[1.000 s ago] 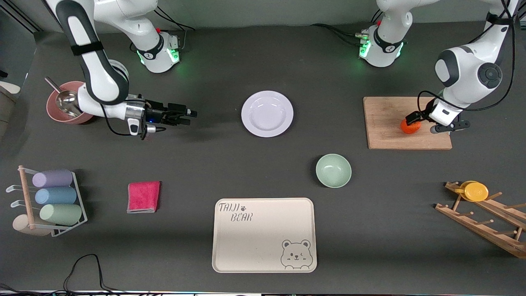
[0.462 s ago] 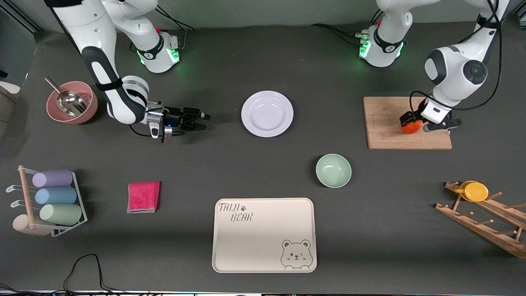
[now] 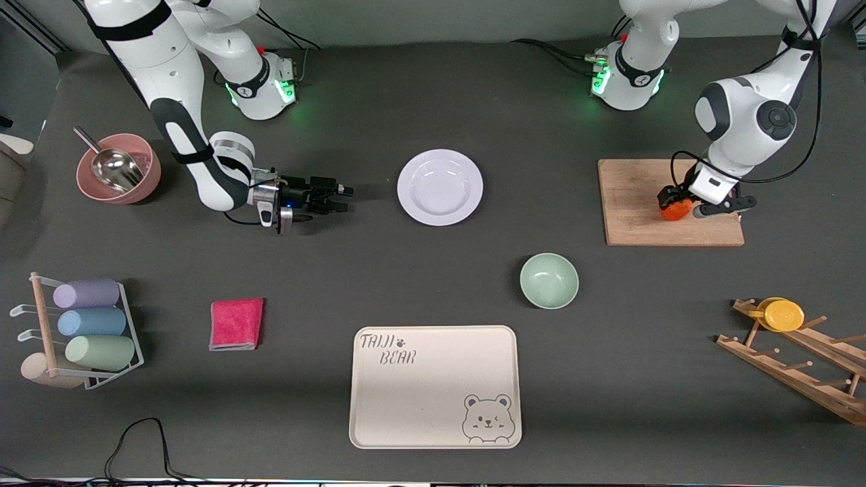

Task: Place orange and plate with both arms
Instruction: 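Close the left gripper on the orange and lift it off the board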

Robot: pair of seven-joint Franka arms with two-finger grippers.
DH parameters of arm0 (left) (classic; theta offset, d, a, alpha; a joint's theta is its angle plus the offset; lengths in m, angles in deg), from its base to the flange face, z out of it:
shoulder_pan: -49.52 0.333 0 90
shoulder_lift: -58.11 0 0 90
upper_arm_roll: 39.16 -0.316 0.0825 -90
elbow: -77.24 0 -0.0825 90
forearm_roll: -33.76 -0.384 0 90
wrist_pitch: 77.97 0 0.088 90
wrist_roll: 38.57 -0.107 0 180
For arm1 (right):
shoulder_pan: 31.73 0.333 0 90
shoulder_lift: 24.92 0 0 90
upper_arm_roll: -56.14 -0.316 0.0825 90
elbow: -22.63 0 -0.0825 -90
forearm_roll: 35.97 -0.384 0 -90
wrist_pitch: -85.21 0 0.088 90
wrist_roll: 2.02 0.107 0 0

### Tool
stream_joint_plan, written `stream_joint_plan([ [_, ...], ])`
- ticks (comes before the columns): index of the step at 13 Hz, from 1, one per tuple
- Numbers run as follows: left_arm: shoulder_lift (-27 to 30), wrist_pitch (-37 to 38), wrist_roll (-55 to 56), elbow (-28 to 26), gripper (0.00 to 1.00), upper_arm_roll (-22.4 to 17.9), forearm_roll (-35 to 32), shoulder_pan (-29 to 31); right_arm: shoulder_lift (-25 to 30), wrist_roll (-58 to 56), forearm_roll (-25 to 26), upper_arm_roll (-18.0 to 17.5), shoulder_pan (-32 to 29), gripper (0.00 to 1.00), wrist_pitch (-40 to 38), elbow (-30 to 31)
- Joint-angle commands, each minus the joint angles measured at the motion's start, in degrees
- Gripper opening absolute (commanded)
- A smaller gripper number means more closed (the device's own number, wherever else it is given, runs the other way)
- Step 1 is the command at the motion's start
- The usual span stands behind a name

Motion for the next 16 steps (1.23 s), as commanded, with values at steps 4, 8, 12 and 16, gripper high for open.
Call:
stream_joint_plan([
  [4, 7.7, 7.9, -3.2, 1.9, 0.0, -0.2, 0.3, -0.7, -1.3, -1.1, -1.9, -0.6, 0.4, 0.73, -0.2, -0.4],
  [8, 11.5, 45.9, -3.4, 24.3, 0.0, -0.3, -2.7, -0.3, -1.6, -1.6, -2.0, -0.6, 0.3, 0.55, -0.3, -0.4],
  [12, 11.2, 67.5, -3.4, 44.6, 0.0, 1.5, -4.9, -0.9, -1.7, -1.8, -1.9, -0.6, 0.3, 0.48, -1.8, -0.4],
  [16, 10.1, 79.7, -0.1, 57.4, 0.0, 6.6, -5.0, -1.0, -3.0, -3.9, -1.9, -0.5, 0.2, 0.47, -2.4, -0.1],
])
